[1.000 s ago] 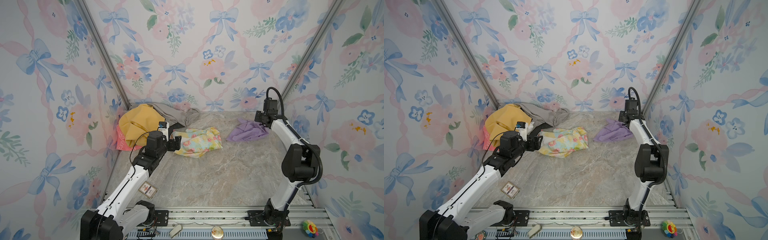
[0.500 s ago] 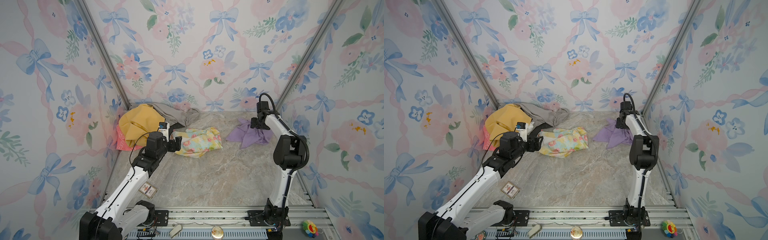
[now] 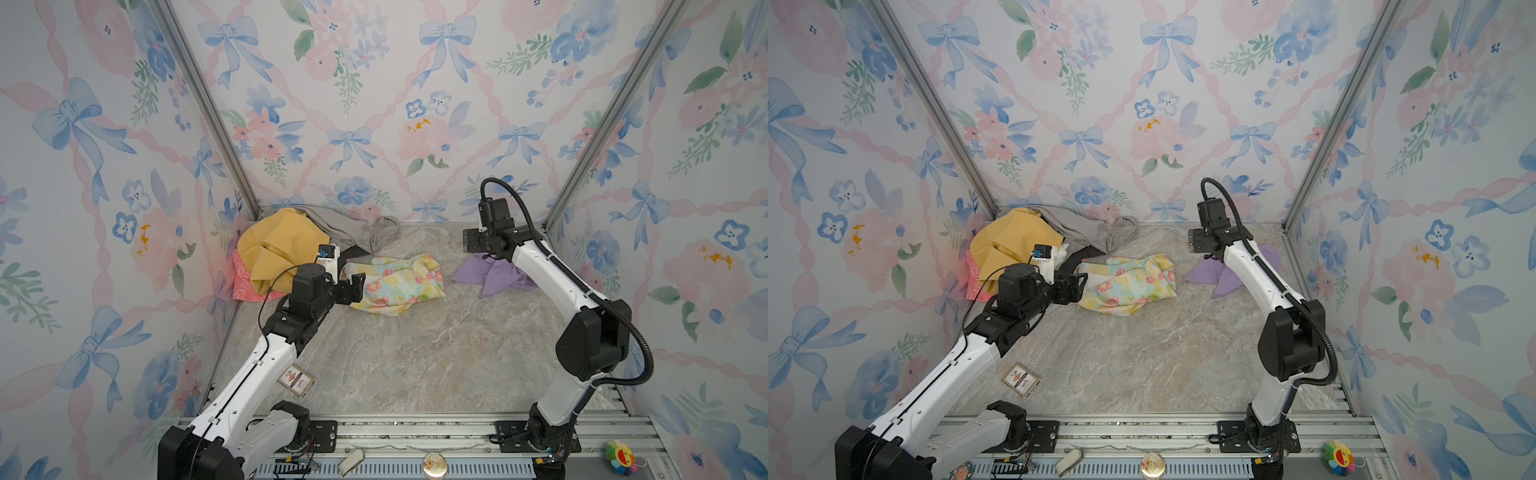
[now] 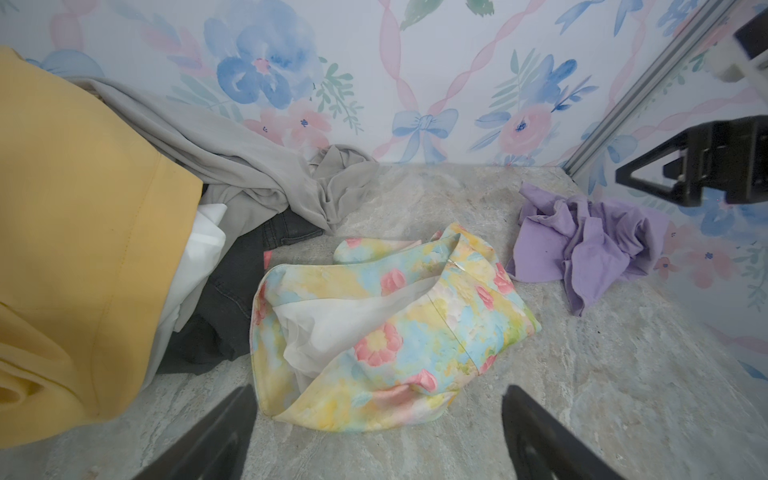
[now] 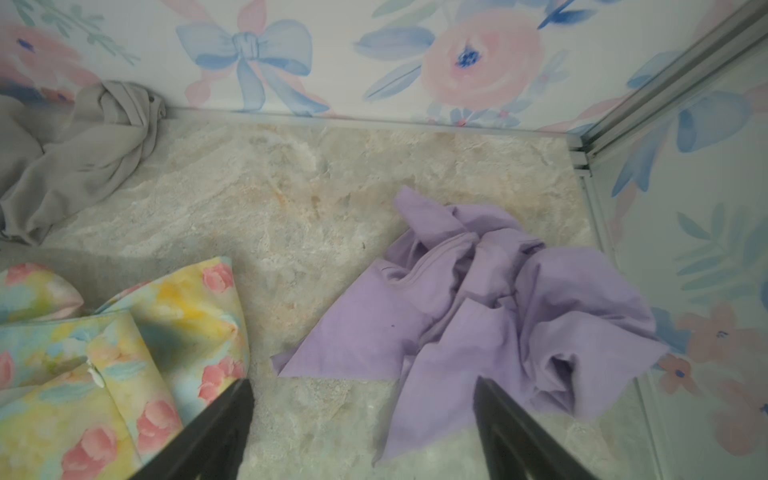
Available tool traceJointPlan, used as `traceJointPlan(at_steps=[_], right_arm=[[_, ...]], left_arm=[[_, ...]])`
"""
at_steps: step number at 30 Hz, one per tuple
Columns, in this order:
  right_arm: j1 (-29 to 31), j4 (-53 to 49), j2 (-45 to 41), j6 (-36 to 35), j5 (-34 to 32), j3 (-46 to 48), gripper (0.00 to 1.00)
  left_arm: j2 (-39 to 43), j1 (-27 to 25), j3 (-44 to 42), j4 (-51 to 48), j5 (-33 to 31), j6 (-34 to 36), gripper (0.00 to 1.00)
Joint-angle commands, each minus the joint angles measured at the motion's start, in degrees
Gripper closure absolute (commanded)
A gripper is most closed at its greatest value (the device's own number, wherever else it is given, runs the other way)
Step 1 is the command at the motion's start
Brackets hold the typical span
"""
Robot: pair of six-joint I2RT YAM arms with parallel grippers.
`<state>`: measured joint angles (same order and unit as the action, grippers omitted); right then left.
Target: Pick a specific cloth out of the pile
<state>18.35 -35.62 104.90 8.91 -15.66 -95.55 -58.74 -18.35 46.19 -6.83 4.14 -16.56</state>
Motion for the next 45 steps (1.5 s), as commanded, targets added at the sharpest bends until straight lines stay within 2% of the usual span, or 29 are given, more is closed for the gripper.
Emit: traceJointPlan(at_steps=[1,7,12,15,23,30,37,45], right_arm=[[0.5,-4.0,4.4,0.8,3.7,0.9,0.17],[1.1,-4.5,10.1,0.1,7.2,0.8,0.25],[1.2,-7.4,16.2,-0.9,8.0,-3.6,0.29],[0.9,-8.5,19.3,-1.1,9.1,-5.6,0.37],[1.1,-9.2,25.2,-1.3,9.6,-10.5,0.39],[0.9,-10.1,28.1,-1.0,9.8,-12.5,0.76],[0.6,-8.6,25.6,-0.7,9.5,-10.1,1.0],[-0.7,-5.1,17.0,-0.7,7.7,-4.8,1.0]], left_arm=[[0.5,-0.5,-0.6,1.4,5.9,0.9,0.05],[-0.8,-2.1,-0.3,1.6,10.4,1.5,0.05],[-0.9,-2.9,-0.4,1.6,9.8,1.5,0.05],[-0.6,-3.0,-0.4,1.6,9.0,1.5,0.05],[0.1,-3.3,-0.6,1.6,8.3,1.7,0.06],[0.6,-3.2,-0.7,1.5,7.4,1.8,0.06],[0.9,-3.2,-0.7,1.6,6.7,1.9,0.07],[1.2,-3.2,-0.9,1.5,6.1,2.0,0.07]])
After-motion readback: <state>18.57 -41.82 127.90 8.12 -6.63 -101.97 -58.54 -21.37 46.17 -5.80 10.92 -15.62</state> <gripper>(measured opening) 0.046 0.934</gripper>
